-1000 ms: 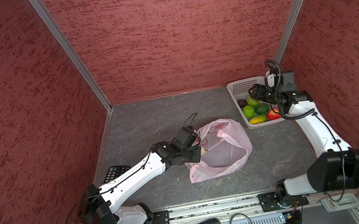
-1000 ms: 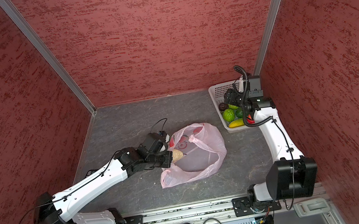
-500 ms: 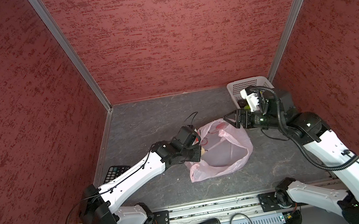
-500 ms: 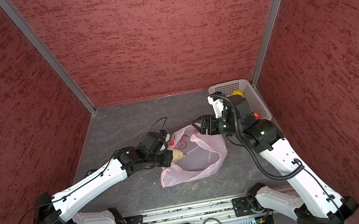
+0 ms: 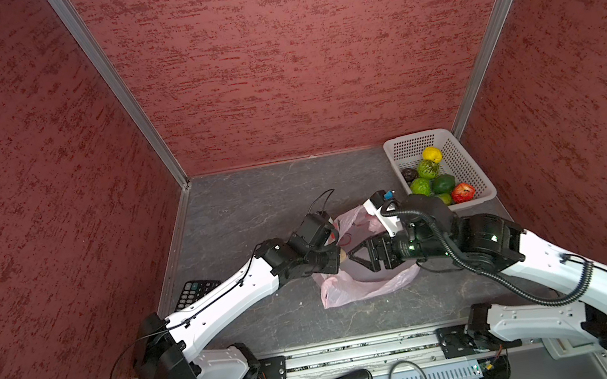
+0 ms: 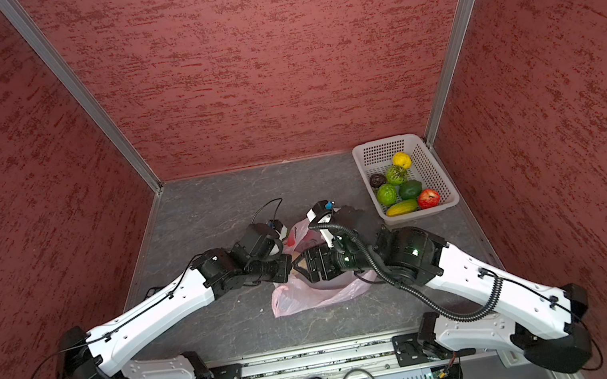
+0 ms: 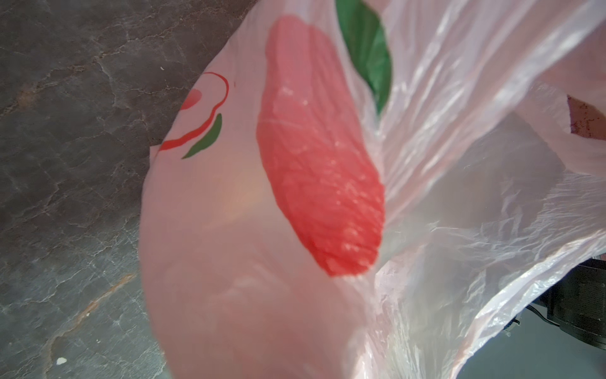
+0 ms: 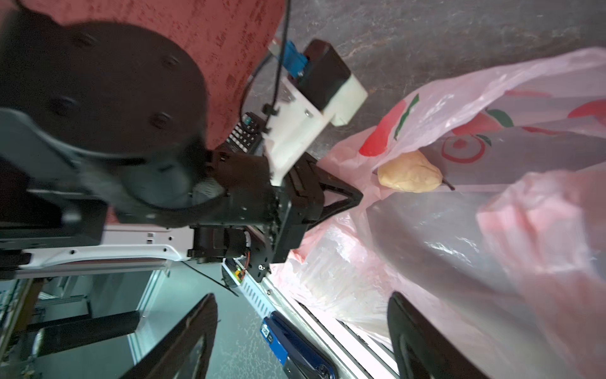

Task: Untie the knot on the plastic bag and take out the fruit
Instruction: 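Move the right gripper back into the pink bag toward the pale pear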

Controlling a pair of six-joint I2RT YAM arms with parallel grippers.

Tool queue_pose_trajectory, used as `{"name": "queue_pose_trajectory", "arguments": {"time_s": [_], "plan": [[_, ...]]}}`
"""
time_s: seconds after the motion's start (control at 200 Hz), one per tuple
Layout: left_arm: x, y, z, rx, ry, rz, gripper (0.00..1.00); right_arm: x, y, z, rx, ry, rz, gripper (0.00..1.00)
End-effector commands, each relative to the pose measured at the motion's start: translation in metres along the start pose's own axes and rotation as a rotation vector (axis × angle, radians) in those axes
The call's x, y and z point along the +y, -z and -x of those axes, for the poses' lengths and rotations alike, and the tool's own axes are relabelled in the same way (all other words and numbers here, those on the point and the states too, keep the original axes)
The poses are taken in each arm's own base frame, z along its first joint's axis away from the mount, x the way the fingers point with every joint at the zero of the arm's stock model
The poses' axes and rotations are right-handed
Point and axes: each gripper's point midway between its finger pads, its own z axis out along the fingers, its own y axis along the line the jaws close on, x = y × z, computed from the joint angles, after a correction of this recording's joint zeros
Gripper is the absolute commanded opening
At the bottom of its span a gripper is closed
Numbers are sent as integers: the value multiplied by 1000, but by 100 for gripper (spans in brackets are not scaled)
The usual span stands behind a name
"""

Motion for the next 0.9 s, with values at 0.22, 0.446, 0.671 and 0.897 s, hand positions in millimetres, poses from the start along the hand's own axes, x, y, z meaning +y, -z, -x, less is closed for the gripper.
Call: {"name": "queue_pose_trajectory", "arguments": {"time_s": [0.22, 0.446, 0.671, 0.897], "plan": [[-9, 17, 12, -48, -25, -39, 0, -45, -45, -28, 37, 149, -204, 82], [-8, 22, 14, -56, -28, -35, 0, -72, -75, -52, 88, 183, -257, 80], [-11, 24, 16, -49, -48, -39, 0, -95, -102, -71, 124, 185, -294, 80], [-15, 23, 8, -1, -75, -62, 0, -124, -125, -71, 120, 111, -317, 79]]}}
